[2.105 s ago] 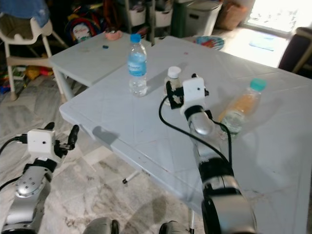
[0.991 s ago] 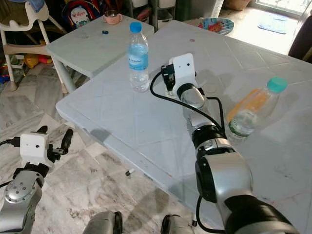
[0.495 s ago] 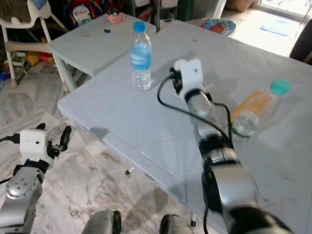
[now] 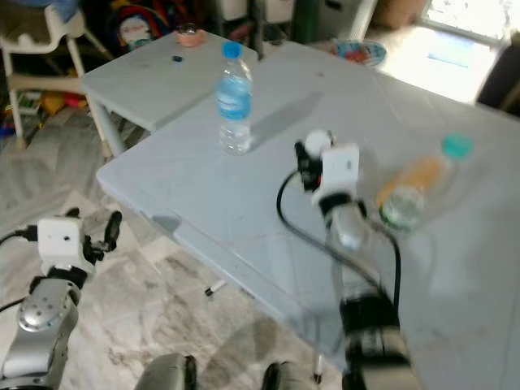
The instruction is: Restocking fridge
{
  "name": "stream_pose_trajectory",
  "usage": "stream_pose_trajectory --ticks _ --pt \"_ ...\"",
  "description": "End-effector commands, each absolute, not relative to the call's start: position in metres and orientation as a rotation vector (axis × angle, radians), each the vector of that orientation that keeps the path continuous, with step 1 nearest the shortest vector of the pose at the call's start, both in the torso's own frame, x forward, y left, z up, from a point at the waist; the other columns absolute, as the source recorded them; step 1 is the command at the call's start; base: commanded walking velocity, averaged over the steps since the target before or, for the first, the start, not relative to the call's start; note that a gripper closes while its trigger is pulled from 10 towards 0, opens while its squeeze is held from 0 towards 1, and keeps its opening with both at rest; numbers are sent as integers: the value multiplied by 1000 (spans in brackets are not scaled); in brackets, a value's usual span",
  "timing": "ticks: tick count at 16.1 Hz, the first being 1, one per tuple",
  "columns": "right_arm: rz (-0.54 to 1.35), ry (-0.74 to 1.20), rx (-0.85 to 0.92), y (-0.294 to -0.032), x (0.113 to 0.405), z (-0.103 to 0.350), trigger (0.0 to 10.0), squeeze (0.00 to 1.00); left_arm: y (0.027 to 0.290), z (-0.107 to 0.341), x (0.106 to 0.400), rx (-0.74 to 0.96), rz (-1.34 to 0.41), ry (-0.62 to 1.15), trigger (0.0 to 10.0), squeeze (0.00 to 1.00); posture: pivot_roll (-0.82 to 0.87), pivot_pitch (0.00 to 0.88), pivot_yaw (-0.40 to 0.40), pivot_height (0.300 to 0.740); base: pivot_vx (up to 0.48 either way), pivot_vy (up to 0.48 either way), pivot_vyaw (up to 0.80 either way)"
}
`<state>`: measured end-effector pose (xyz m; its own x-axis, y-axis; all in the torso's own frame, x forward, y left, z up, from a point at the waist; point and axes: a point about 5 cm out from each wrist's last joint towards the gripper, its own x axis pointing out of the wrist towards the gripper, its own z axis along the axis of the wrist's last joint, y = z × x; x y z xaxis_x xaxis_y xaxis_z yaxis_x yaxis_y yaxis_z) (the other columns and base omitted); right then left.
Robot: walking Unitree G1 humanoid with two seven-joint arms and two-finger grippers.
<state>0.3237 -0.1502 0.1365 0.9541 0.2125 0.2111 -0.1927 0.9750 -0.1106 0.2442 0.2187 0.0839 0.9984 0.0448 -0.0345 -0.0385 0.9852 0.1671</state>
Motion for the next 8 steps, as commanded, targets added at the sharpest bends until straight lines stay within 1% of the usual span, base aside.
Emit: stream_pose_trajectory --ticks 1,3,4,6,8 --pt "292 -274 -68 -130 319 148 10000 0 218 80 245 162 50 47 10000 0 149 0 -15 740 0 0 769" --pt "368 -272 -34 -116 312 152 10000 0 214 82 251 152 47 40 10000 0 141 0 -15 740 0 0 769" --pt "382 -264 -22 -115 309 152 10000 0 213 81 251 148 48 43 10000 0 137 0 -18 740 0 270 769" --pt "383 -237 -7 -118 306 150 10000 0 210 77 248 135 51 52 10000 0 135 0 -26 740 0 0 769" --pt "426 -212 16 -114 299 146 10000 0 206 68 239 138 53 66 10000 0 134 0 -29 740 0 0 769"
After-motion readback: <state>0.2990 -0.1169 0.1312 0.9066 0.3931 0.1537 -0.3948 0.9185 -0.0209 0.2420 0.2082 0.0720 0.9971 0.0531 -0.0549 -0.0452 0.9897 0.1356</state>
